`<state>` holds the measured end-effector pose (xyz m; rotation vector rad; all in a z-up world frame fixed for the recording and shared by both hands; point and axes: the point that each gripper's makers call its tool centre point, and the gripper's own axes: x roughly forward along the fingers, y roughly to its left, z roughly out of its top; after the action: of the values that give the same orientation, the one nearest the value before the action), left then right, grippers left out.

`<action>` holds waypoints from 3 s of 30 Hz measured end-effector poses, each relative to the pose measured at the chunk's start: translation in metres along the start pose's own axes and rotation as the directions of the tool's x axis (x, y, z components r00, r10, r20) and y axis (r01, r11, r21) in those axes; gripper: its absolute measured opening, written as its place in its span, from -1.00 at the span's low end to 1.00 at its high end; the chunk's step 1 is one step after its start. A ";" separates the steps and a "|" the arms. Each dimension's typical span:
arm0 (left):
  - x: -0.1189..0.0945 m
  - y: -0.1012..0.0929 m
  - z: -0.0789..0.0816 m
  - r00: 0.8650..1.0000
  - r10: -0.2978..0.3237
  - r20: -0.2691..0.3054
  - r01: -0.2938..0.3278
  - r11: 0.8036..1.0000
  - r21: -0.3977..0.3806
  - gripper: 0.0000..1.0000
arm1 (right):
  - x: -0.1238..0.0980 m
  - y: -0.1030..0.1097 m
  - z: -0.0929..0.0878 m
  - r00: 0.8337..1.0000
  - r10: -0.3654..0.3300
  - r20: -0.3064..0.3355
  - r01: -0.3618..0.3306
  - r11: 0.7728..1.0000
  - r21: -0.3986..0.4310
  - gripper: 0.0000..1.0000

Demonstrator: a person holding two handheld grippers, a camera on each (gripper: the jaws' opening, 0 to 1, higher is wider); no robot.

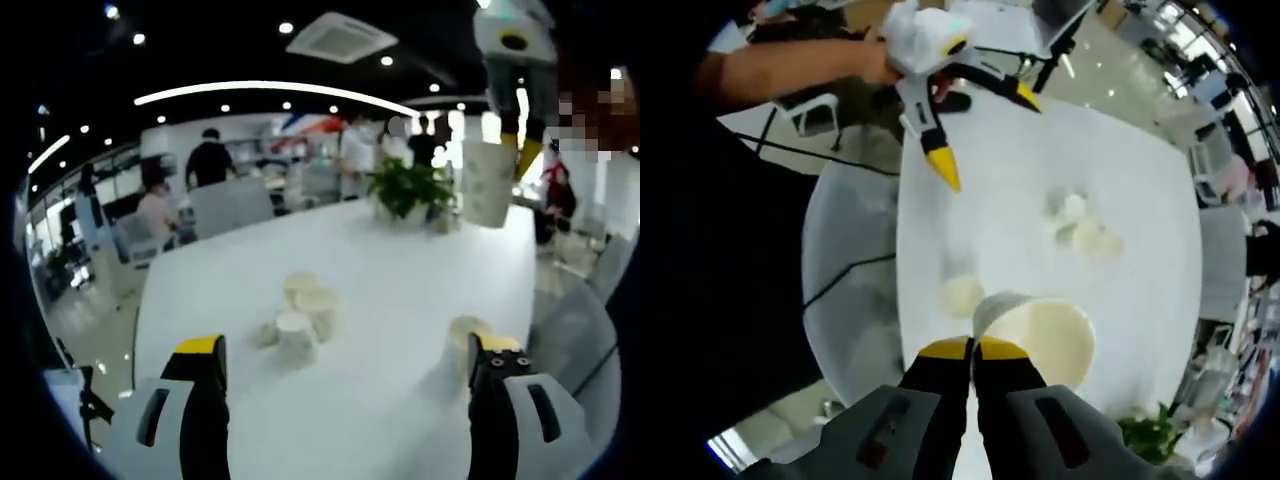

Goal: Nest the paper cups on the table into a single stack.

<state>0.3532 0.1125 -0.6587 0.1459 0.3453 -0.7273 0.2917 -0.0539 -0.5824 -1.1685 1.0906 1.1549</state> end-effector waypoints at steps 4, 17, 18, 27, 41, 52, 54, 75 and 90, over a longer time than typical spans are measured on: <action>0.001 -0.001 -0.004 1.000 -0.006 -0.004 0.006 1.000 -0.001 0.97 | 0.006 0.002 0.000 1.000 0.013 0.003 -0.013 1.000 0.010 -1.00; 0.006 0.006 -0.005 1.000 0.011 0.004 -0.011 1.000 -0.013 0.97 | 0.026 0.006 -0.002 1.000 0.022 0.003 -0.022 0.999 0.036 -1.00; 0.006 0.006 -0.005 1.000 0.011 0.002 -0.011 1.000 -0.013 0.97 | 0.027 0.007 -0.003 1.000 0.023 0.001 -0.023 0.999 0.038 -1.00; 0.009 0.007 -0.014 1.000 0.017 -0.024 -0.018 1.000 -0.013 0.96 | 0.037 0.012 -0.004 0.999 0.037 0.007 -0.037 0.997 0.067 -1.00; 0.008 0.009 -0.012 1.000 0.021 -0.011 -0.021 0.999 -0.038 0.96 | 0.055 0.022 -0.009 0.998 0.056 0.003 -0.056 0.994 0.089 -1.00; 0.009 0.011 -0.011 1.000 0.030 -0.004 -0.030 0.998 -0.051 0.96 | 0.067 0.025 -0.011 0.997 0.071 0.015 -0.072 0.991 0.111 -1.00; 0.010 0.013 -0.013 0.999 0.042 -0.011 -0.043 0.998 -0.050 0.96 | 0.070 0.026 -0.012 0.997 0.076 0.016 -0.077 0.991 0.113 -1.00; 0.007 0.016 -0.016 0.998 0.055 -0.008 -0.056 0.995 -0.086 0.96 | 0.087 0.030 -0.014 0.996 0.091 0.013 -0.092 0.986 0.136 -1.00; 0.007 0.015 -0.015 0.999 0.051 -0.006 -0.052 0.994 -0.097 0.96 | 0.109 0.034 -0.017 0.994 0.105 0.017 -0.106 0.982 0.154 -1.00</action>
<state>0.3641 0.1234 -0.6753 0.0636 0.3785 -0.6580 0.2683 -0.0601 -0.6955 -0.9945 1.2253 1.1334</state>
